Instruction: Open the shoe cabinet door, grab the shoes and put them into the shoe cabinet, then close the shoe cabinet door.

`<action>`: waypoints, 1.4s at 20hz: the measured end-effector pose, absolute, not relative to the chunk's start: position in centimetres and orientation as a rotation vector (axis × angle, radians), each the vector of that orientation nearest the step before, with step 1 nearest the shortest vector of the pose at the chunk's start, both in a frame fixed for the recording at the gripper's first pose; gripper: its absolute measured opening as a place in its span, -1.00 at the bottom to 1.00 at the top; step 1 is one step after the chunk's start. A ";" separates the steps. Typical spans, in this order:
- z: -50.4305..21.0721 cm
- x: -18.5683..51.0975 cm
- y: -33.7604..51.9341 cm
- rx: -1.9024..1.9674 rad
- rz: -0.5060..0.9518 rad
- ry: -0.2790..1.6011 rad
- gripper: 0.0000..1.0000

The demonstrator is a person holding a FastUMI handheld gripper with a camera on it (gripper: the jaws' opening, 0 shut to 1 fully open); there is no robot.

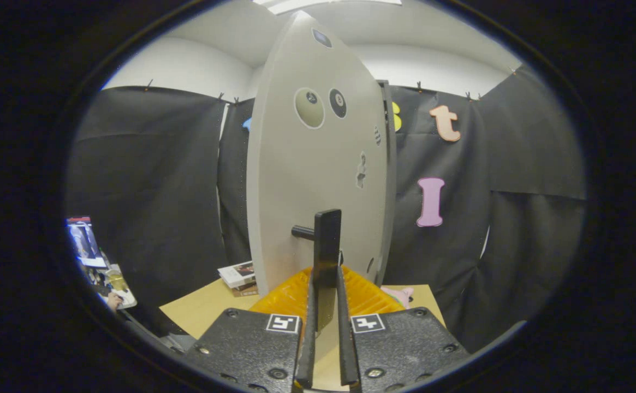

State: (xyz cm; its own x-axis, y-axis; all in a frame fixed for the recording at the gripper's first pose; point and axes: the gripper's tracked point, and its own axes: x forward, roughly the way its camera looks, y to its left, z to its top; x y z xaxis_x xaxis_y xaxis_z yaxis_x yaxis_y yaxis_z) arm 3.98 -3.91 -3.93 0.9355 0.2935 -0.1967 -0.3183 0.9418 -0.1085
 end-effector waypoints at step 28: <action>-7.4 -4.5 -13.2 -0.002 0.023 0.082 1.00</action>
